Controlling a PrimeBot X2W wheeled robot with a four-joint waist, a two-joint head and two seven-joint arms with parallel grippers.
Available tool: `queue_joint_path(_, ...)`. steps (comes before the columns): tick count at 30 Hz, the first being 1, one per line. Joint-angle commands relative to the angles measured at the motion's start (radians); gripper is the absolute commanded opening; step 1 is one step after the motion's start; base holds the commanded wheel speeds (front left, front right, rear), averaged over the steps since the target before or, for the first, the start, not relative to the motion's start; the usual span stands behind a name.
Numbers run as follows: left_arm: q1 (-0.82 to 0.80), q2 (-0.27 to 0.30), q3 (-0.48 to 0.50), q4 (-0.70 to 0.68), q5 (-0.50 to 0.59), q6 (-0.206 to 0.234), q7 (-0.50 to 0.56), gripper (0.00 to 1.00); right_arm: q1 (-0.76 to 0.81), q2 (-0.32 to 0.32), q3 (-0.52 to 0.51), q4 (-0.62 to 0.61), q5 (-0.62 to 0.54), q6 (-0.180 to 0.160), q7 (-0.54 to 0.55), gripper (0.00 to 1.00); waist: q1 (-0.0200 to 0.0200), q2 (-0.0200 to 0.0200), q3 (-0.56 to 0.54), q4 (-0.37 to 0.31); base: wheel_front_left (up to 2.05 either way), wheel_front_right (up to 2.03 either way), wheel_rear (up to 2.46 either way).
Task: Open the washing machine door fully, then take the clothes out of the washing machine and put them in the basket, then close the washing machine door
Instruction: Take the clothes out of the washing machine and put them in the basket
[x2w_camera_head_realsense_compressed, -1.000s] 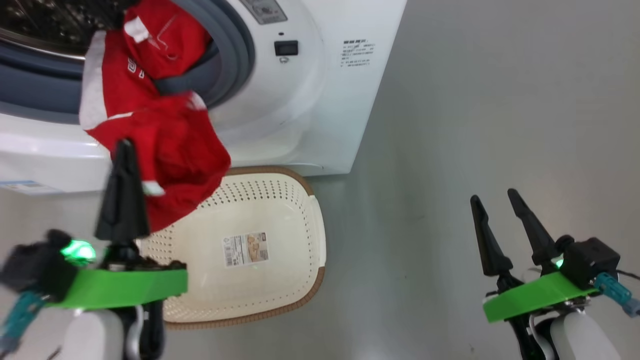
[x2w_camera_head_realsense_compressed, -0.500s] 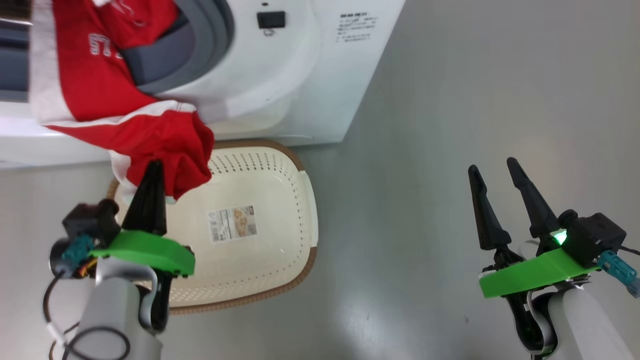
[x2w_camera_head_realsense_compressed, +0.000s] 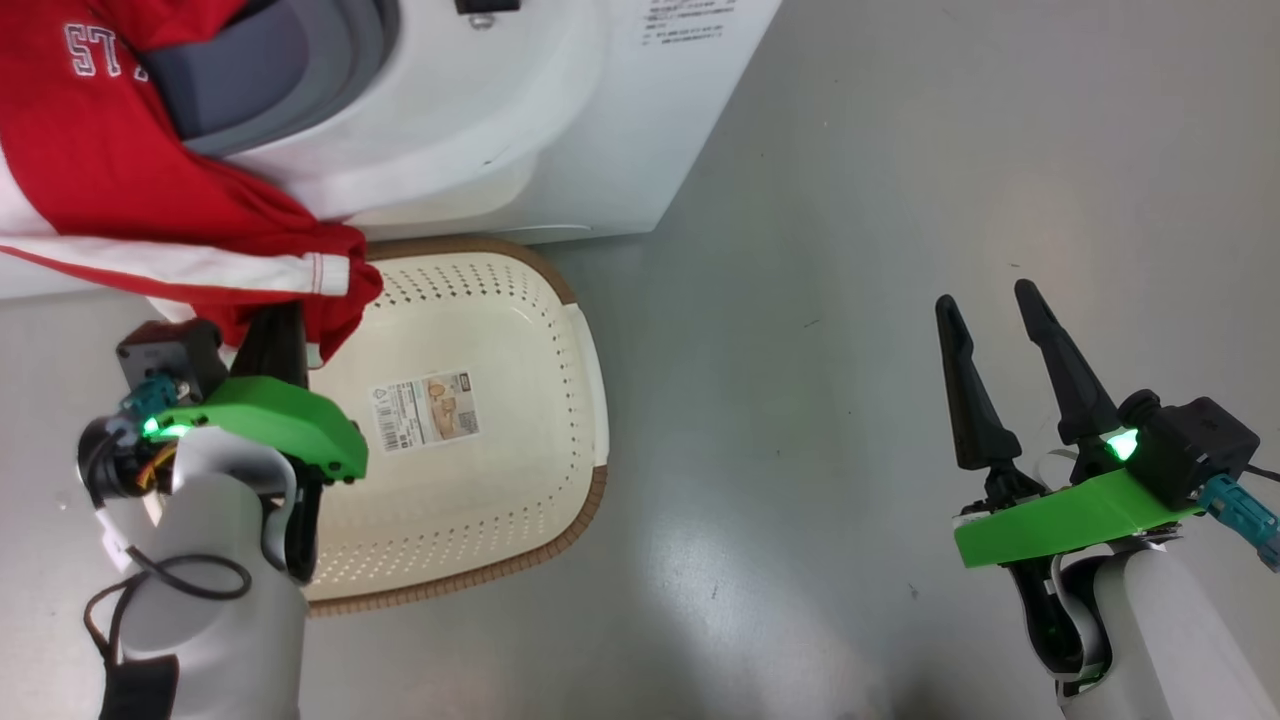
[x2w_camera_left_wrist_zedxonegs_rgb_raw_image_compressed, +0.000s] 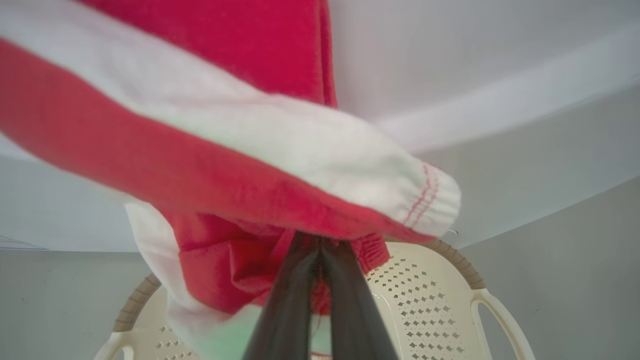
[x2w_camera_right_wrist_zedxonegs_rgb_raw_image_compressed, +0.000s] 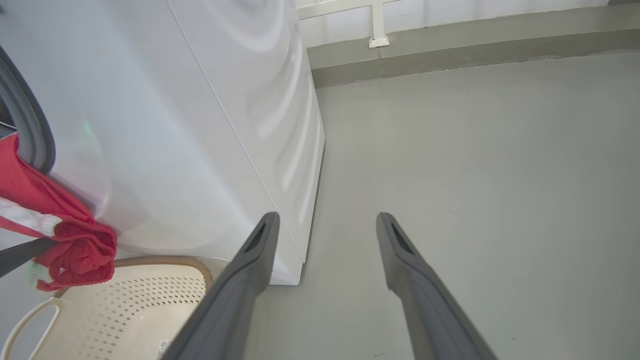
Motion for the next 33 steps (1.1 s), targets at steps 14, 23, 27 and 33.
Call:
queue_joint_path(14,0.069,0.026,0.047,-0.077,0.002,-0.011,-0.006,1.0,0.023,0.004,0.019,-0.013,-0.015,0.007,-0.006,1.0,0.0,0.0,-0.06,0.035,0.0,0.0,0.0)
queue_joint_path(23,0.176,0.024,0.008,-0.239,-0.056,-0.013,-0.006,1.0,0.046,-0.01,0.014,-0.011,-0.019,0.007,-0.006,1.0,0.0,0.0,-0.099,0.063,0.0,0.0,0.0)
queue_joint_path(27,0.241,0.024,0.005,-0.347,-0.062,-0.009,-0.006,1.0,0.056,-0.016,0.014,-0.011,-0.019,0.007,-0.006,1.0,0.0,0.0,-0.111,0.071,0.0,0.0,0.0)
queue_joint_path(33,0.357,0.024,-0.009,-0.51,-0.053,0.014,-0.006,1.0,0.07,-0.022,0.012,-0.01,-0.017,0.007,-0.006,1.0,0.0,0.0,-0.125,0.076,0.0,0.0,0.0)
